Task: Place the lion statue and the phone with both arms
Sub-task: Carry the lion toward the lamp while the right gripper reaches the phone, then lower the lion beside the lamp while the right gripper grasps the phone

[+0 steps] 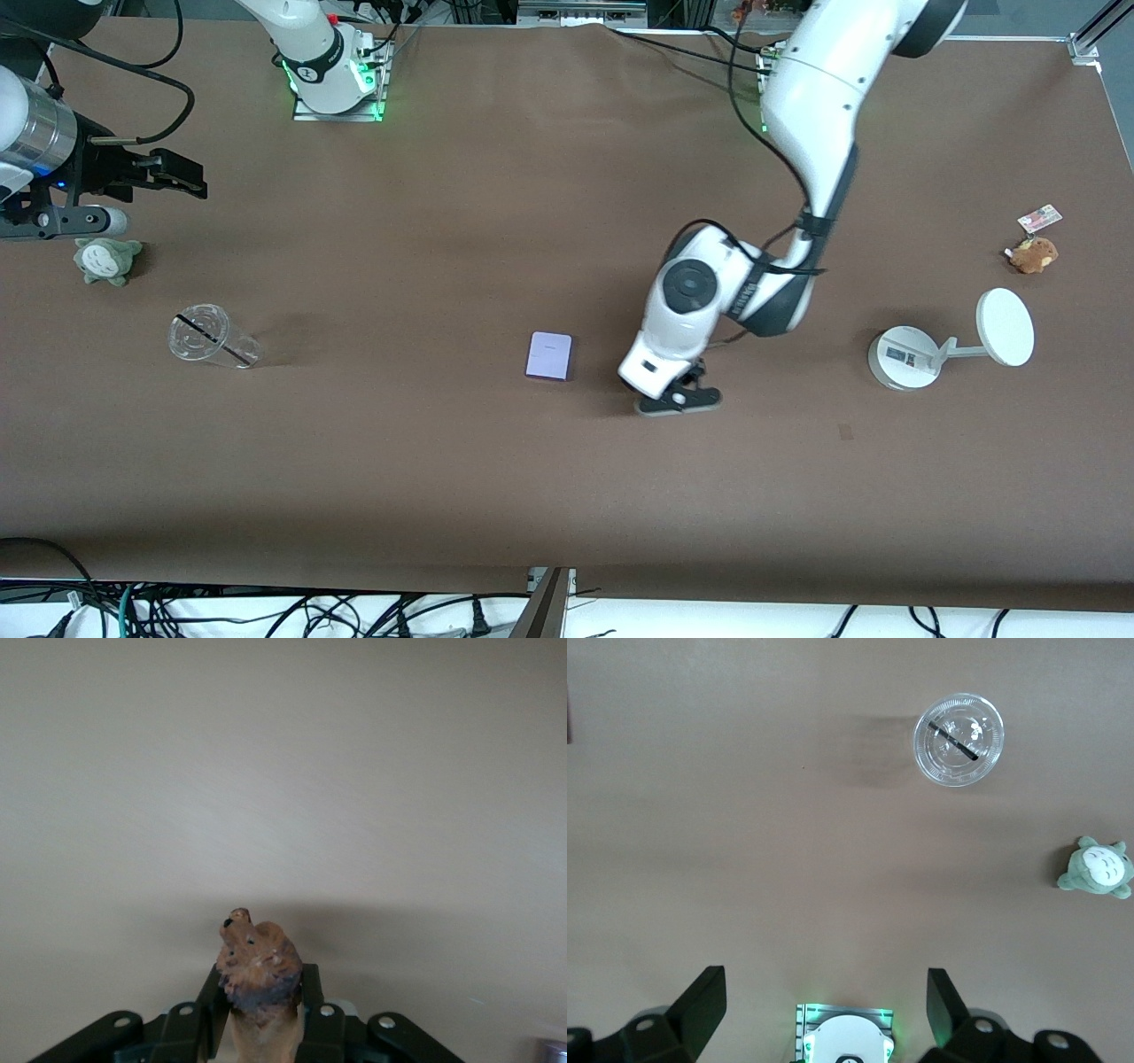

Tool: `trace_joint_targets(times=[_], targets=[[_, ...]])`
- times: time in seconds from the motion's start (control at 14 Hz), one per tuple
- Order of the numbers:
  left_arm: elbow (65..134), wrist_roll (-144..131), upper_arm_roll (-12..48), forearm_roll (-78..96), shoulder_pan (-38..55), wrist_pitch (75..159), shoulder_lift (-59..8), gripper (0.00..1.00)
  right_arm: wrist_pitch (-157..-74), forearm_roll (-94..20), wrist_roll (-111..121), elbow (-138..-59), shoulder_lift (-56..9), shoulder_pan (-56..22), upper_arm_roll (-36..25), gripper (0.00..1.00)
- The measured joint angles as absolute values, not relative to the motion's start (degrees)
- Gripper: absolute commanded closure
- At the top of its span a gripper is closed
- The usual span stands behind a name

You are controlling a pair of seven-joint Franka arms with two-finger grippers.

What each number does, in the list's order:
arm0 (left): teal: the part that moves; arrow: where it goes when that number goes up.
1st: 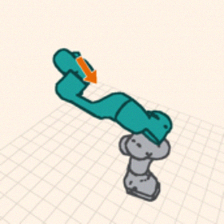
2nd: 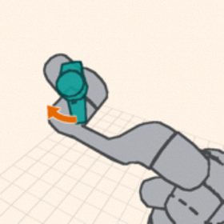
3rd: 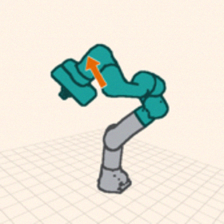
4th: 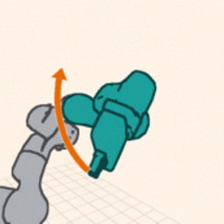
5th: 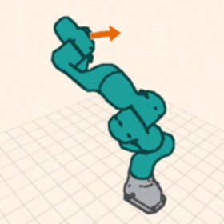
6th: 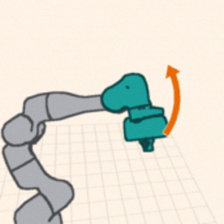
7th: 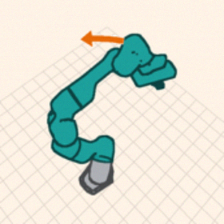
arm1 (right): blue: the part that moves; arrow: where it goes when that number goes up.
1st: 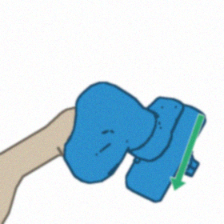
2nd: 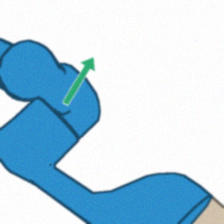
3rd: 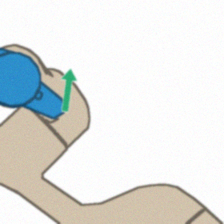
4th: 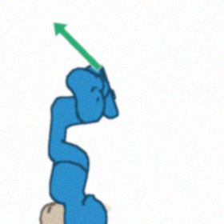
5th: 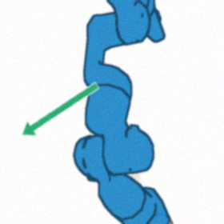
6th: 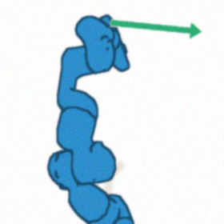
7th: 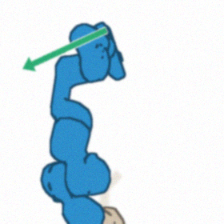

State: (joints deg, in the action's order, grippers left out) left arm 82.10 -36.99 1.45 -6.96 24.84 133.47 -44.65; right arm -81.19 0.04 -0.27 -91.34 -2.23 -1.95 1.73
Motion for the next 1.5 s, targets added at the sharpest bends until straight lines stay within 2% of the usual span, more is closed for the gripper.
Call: trace_joint_targets(times=[0.36, 0.64, 1.14, 1.5], targets=[[94.66, -18.12, 1.05, -5.49, 14.07, 132.40, -35.58, 1.00, -81.35, -0.34, -0.36, -91.34, -2.42, -2.64, 1.95, 0.00], [101.60, -13.98, -2.15, -5.48, 11.32, 132.44, -32.10, 1.00, -83.34, -0.41, -4.22, -90.34, -4.22, -6.72, 2.29, 0.00], [105.90, -7.93, -3.30, -5.47, 6.71, 133.36, -30.90, 1.00, -93.88, -0.52, -17.60, -89.06, -12.50, -19.20, 2.66, 0.00], [109.87, -7.92, -3.38, -5.35, 5.88, 139.58, -30.27, 1.00, -103.79, -2.18, -22.15, -86.37, -22.57, -23.90, 2.70, 0.00]])
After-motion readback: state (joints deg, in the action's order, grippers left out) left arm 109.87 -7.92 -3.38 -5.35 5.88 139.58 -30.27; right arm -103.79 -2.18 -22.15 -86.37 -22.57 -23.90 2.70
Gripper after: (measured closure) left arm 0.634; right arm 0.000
